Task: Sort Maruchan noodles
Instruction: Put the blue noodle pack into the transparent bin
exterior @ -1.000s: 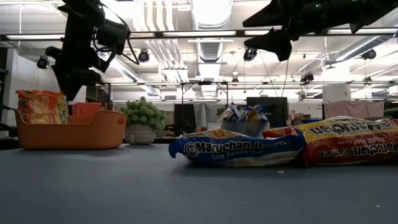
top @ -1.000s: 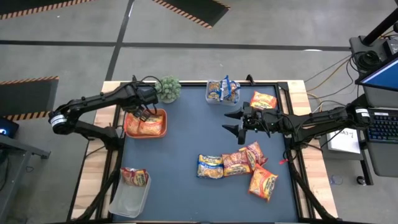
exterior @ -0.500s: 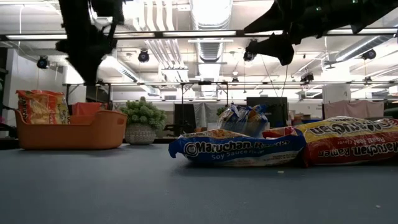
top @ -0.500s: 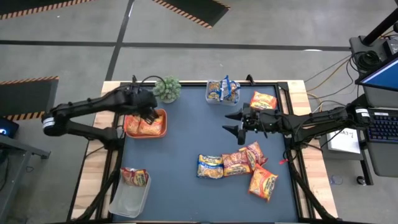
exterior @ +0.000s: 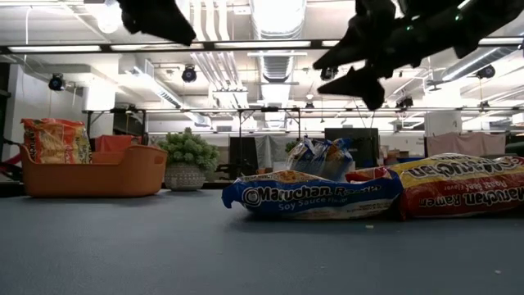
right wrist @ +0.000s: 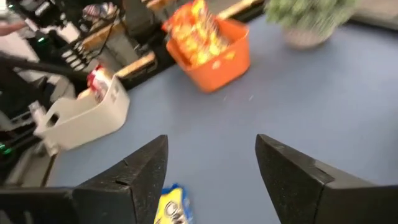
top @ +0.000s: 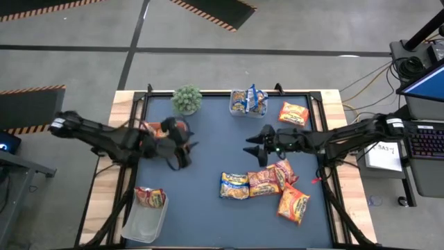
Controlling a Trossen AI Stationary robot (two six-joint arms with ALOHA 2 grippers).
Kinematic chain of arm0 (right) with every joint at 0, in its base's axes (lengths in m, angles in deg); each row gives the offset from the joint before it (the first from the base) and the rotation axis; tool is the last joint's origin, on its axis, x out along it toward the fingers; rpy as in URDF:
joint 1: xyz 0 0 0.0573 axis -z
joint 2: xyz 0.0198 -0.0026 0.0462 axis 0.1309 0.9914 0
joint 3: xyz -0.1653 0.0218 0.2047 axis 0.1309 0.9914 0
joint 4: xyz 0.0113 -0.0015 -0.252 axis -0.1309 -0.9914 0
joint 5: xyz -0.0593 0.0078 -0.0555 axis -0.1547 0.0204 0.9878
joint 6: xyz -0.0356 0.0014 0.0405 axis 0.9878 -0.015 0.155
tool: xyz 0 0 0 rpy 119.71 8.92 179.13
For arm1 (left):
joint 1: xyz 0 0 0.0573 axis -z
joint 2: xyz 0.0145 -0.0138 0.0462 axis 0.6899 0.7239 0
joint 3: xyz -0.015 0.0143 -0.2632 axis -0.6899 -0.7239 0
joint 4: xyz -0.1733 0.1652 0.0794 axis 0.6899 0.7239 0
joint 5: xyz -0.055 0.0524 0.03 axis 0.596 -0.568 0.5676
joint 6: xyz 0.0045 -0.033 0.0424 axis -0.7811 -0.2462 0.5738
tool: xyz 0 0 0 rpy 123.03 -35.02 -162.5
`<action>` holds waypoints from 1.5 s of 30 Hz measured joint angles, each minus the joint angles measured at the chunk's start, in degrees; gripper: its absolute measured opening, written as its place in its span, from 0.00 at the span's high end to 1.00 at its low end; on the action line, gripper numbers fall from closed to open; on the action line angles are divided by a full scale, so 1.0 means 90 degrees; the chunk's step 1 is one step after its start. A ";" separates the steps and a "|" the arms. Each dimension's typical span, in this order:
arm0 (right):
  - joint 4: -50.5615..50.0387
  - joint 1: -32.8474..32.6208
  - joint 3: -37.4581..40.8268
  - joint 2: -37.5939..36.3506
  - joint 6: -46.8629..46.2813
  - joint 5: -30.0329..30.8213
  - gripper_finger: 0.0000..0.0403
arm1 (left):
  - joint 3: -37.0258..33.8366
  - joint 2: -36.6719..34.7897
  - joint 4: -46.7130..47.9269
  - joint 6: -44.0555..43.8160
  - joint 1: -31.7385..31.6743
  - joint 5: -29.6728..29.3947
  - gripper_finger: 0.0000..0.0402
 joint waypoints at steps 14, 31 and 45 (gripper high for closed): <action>-0.0899 -0.0458 -0.1428 0.1686 -0.0609 -0.1740 0.67 | -0.0005 0.1201 -0.0694 -0.0040 0.0788 -0.0362 0.60; -0.3129 -0.1369 -0.3581 0.3675 0.0273 -0.1636 0.77 | -0.0006 0.1345 -0.1280 -0.0245 0.1299 -0.0458 0.60; -0.3800 -0.1518 -0.4106 0.4417 0.0991 -0.1766 0.98 | 0.0070 0.1393 -0.1295 0.0007 0.1321 -0.0540 0.60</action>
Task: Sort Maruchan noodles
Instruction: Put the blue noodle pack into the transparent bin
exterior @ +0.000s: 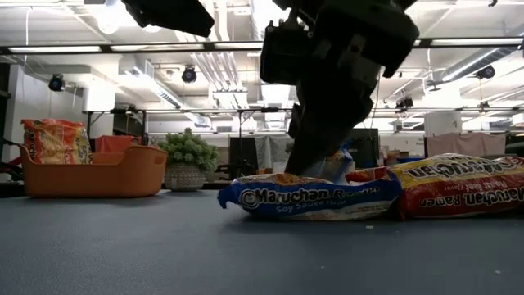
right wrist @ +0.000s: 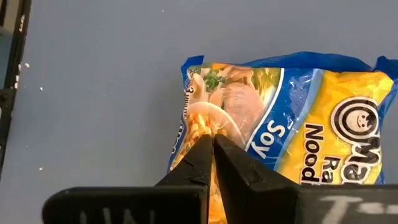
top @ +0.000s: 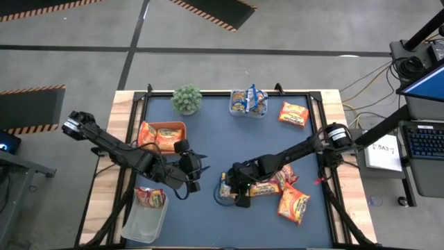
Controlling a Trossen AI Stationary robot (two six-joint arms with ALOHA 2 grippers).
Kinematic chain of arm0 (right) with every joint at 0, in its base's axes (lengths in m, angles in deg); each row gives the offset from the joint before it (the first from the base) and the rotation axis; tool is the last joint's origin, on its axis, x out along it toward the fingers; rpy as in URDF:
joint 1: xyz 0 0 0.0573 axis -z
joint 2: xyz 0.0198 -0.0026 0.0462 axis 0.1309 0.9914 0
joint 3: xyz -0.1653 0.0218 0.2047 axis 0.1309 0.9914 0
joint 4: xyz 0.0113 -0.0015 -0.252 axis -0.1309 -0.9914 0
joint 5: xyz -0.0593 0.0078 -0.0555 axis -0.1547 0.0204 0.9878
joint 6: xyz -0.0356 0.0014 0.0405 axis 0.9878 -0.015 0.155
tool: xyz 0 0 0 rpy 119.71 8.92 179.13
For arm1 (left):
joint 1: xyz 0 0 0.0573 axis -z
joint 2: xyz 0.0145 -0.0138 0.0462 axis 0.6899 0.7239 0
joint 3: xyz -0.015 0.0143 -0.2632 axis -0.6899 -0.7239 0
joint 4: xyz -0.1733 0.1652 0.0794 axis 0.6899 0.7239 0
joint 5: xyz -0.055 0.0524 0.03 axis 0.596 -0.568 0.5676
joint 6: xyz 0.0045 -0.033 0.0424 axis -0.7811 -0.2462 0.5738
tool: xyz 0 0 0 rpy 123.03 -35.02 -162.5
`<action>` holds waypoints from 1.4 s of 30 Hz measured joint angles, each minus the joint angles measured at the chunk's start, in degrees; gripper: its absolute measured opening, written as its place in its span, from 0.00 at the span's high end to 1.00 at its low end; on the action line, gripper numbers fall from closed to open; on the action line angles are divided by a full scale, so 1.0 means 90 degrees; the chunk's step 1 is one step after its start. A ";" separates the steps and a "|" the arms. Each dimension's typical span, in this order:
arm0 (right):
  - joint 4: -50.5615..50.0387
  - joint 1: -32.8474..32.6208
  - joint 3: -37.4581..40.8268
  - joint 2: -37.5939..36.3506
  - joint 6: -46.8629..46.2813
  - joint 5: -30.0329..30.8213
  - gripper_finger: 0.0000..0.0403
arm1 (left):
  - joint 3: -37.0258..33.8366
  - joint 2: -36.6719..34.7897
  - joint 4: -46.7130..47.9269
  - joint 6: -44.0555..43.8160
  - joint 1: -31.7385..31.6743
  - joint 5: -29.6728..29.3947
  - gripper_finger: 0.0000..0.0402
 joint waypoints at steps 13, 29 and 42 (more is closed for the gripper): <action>0.0439 0.0870 -0.0047 0.0060 -0.0289 0.2729 0.98 | -0.0005 0.0024 -0.0008 0.0018 -0.0002 0.0002 0.60; -0.1035 0.1228 0.0514 -0.1608 -0.0292 0.2190 0.98 | -0.0029 0.0986 -0.0018 -0.0167 -0.0133 0.0417 0.62; 0.0353 0.1590 0.2412 -0.2959 -0.1193 0.2007 0.98 | -0.0077 0.1377 -0.0615 0.1206 -0.1491 0.1959 0.89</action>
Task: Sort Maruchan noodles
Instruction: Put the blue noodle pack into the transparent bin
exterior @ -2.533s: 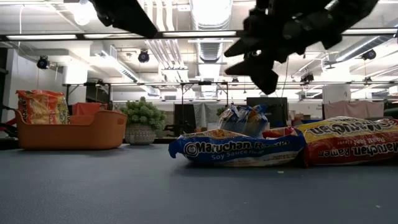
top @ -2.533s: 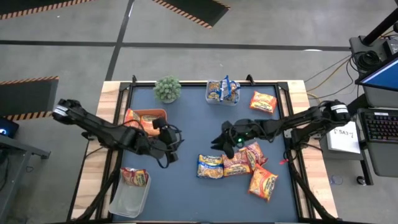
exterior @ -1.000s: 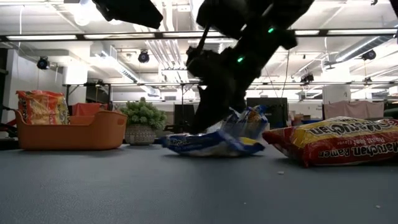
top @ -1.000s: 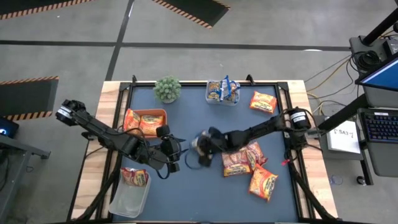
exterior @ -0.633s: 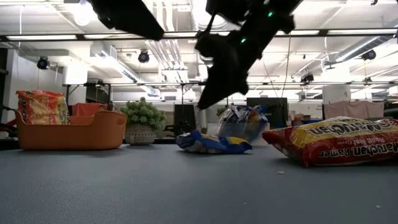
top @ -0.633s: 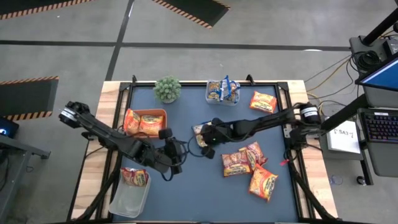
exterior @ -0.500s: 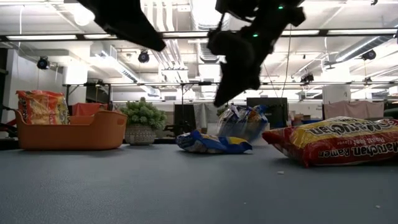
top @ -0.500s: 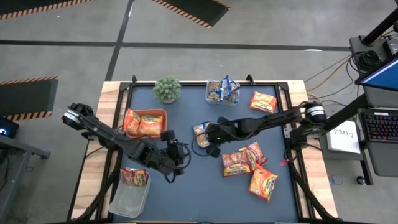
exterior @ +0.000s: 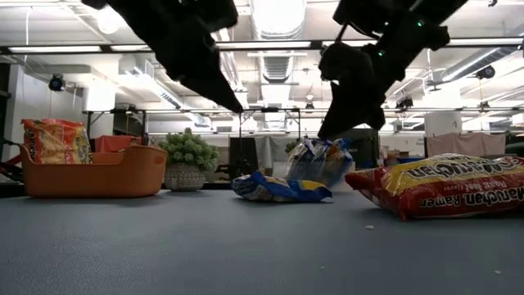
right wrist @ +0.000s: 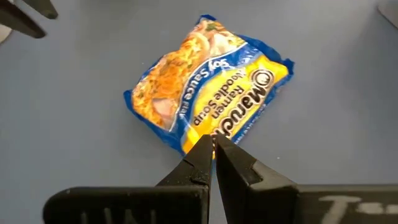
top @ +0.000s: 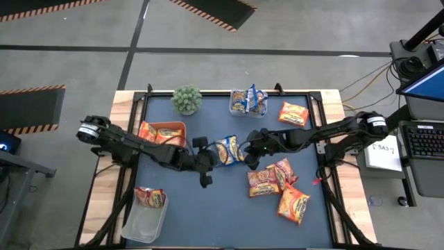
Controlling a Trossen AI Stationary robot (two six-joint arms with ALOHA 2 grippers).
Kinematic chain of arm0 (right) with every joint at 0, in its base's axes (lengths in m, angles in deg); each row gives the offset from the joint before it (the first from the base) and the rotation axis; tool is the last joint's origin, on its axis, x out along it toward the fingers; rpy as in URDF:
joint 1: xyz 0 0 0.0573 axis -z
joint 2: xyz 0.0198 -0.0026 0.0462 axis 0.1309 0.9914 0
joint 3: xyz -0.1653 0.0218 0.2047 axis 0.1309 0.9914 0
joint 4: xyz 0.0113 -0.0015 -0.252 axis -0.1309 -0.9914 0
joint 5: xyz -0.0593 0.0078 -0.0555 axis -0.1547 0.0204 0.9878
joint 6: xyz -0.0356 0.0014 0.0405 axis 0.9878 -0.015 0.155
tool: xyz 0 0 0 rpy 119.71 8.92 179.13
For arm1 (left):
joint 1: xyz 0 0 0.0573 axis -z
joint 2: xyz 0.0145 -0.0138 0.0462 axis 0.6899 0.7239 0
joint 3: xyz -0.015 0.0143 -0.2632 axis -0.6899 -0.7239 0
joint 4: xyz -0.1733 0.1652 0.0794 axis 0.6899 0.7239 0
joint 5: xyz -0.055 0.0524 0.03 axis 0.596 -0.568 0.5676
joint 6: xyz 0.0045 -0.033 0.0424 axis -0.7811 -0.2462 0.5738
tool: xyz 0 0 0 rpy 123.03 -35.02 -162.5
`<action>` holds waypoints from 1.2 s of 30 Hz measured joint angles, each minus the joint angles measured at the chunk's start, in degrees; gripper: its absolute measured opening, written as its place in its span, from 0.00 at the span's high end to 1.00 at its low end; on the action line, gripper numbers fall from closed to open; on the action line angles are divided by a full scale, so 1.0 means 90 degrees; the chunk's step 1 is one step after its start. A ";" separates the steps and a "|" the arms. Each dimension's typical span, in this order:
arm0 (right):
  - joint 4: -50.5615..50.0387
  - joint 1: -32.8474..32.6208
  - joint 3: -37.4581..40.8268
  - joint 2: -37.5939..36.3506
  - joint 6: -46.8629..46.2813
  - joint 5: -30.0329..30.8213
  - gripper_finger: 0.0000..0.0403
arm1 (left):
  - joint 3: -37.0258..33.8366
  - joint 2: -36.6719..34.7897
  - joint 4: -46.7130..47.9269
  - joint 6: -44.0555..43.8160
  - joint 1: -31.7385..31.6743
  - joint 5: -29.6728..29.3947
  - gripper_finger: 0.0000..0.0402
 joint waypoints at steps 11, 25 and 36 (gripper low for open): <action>0.0403 0.1092 0.0157 0.0166 -0.0058 -0.1117 0.98 | -0.0510 0.0194 -0.1239 0.1845 -0.1132 0.1408 0.99; 0.1074 0.1309 0.0169 0.0627 -0.1110 -0.1479 0.89 | -0.1943 0.0184 -0.3454 0.1599 -0.1472 0.1907 1.00; 0.1950 0.1276 0.0174 0.1209 -0.1525 -0.1431 0.47 | -0.2315 0.0184 -0.4247 0.1551 -0.1488 0.1877 1.00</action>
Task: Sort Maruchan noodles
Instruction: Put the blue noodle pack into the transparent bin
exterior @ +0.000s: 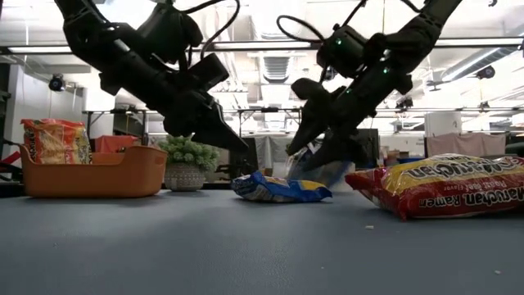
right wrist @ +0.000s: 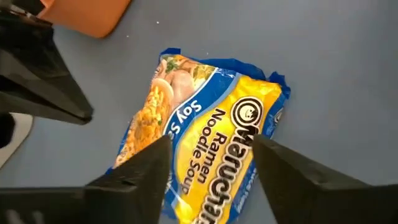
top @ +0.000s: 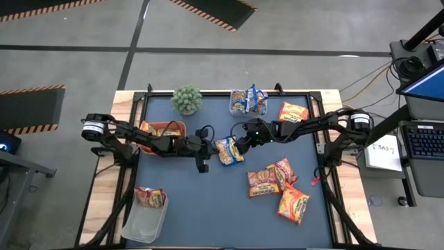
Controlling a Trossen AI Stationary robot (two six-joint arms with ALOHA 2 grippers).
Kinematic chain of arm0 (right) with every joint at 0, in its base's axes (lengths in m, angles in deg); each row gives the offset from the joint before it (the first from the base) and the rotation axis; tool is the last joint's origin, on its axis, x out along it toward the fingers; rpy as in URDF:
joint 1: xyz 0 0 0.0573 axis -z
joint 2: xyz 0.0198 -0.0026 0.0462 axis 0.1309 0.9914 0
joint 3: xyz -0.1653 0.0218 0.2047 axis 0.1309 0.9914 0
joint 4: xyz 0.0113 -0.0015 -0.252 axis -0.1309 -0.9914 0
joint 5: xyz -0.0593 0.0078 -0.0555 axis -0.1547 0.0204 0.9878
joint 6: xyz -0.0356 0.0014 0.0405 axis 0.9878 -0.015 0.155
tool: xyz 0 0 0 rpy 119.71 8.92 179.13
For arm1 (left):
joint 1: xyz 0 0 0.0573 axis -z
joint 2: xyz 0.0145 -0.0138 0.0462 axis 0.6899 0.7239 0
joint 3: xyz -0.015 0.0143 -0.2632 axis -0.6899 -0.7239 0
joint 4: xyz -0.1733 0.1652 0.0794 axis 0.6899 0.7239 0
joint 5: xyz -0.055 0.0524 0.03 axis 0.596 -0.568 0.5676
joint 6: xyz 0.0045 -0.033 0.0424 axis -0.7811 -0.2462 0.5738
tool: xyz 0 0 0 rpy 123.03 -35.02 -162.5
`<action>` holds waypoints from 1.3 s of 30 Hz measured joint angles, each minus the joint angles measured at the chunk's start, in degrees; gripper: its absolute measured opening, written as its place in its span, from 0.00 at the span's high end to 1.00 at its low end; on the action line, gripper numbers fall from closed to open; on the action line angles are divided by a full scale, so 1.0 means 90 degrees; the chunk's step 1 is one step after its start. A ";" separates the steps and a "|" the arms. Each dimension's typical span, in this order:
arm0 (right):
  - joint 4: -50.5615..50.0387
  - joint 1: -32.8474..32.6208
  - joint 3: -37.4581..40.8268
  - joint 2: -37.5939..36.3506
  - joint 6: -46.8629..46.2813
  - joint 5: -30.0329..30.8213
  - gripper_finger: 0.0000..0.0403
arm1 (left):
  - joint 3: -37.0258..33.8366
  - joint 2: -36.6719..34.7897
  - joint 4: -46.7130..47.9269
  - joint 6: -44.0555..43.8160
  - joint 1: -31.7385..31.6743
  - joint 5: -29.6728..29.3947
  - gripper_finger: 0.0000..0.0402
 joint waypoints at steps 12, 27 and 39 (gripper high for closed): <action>0.0660 0.0202 -0.0005 0.0659 -0.0002 -0.0032 0.20 | -0.0108 0.0539 -0.0979 -0.0017 -0.0168 -0.0007 1.00; 0.0664 0.0209 0.0012 0.0744 0.0193 -0.0051 0.17 | 0.0022 0.1232 -0.0911 -0.0346 -0.0244 -0.0173 1.00; 0.1005 0.0194 0.0012 0.0756 0.0383 -0.0056 0.19 | -0.0002 0.1231 -0.0654 -0.0513 -0.0240 -0.0158 1.00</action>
